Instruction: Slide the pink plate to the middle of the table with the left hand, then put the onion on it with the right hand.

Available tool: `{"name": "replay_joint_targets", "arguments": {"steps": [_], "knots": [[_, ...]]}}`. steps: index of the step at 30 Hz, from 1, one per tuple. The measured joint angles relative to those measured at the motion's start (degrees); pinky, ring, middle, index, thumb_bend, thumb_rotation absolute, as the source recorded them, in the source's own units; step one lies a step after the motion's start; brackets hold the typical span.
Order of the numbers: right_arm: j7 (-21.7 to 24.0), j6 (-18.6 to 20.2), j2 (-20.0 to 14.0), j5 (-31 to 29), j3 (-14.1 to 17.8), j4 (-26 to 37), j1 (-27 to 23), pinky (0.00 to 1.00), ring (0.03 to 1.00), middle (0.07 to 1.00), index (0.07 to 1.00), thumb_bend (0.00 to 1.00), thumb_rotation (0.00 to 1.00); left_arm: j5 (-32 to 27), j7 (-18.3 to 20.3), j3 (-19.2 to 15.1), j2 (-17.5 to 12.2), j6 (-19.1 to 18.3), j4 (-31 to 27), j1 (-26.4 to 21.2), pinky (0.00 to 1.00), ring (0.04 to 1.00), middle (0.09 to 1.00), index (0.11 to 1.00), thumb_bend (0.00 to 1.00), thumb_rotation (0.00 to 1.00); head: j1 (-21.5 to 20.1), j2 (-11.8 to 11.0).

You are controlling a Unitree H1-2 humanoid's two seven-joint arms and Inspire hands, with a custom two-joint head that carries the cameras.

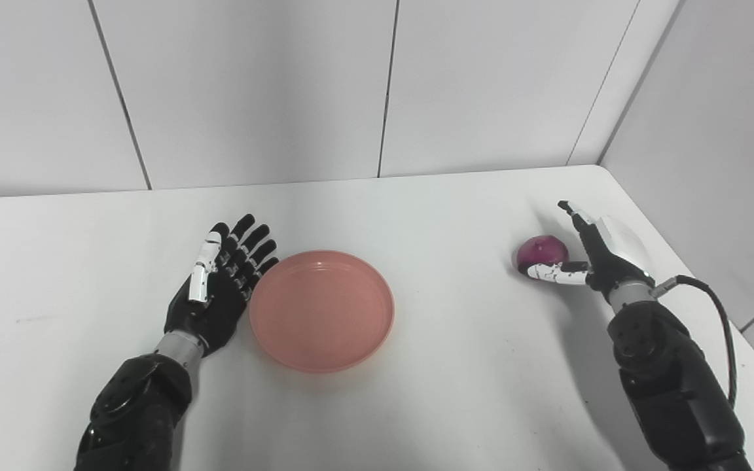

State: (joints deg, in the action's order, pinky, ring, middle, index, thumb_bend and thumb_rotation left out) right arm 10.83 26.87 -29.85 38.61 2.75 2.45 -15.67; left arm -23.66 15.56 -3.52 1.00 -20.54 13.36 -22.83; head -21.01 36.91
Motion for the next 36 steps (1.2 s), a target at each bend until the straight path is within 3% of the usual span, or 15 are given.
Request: {"name": "replay_joint_targets", "arguments": {"steps": [15,18,20,27,36], "knots": [[4.15,0.0,-0.2,-0.21,-0.12,-0.88,-0.45,0.74,0.862,0.9,0.91,1.0,0.37,0.0,0.4,-0.06,-0.1,0.02,0.19,-0.07,0.96,0.967,0.967,0.958,0.4,1.0,-0.09,0.18],[4.98,0.0,-0.1,0.32,0.01,-0.77,-0.85,0.48,0.595,0.641,0.904,1.0,0.36,0.0,0.4,-0.04,-0.1,0.02,0.19,-0.08,0.96,0.969,0.969,0.96,0.4,1.0,0.0,0.18],[5.5,0.0,0.0,0.71,0.42,-0.66,-1.16,0.55,0.692,0.75,0.877,1.0,0.32,0.01,0.4,-0.02,-0.1,0.01,0.11,-0.06,0.96,0.968,0.968,0.958,0.39,1.0,0.0,0.18],[8.24,0.0,0.57,1.49,1.37,0.25,-1.37,0.64,0.748,0.79,0.807,0.97,0.23,0.04,0.39,-0.01,-0.09,0.01,-0.2,0.03,0.96,0.969,0.968,0.959,0.39,1.0,-0.09,0.26],[8.41,0.0,0.26,3.67,0.24,0.66,-1.69,0.47,0.542,0.593,0.585,0.84,0.01,0.07,0.3,-0.02,-0.06,0.01,-0.21,0.05,0.95,0.963,0.962,0.955,0.39,1.0,-0.09,0.26]]}}
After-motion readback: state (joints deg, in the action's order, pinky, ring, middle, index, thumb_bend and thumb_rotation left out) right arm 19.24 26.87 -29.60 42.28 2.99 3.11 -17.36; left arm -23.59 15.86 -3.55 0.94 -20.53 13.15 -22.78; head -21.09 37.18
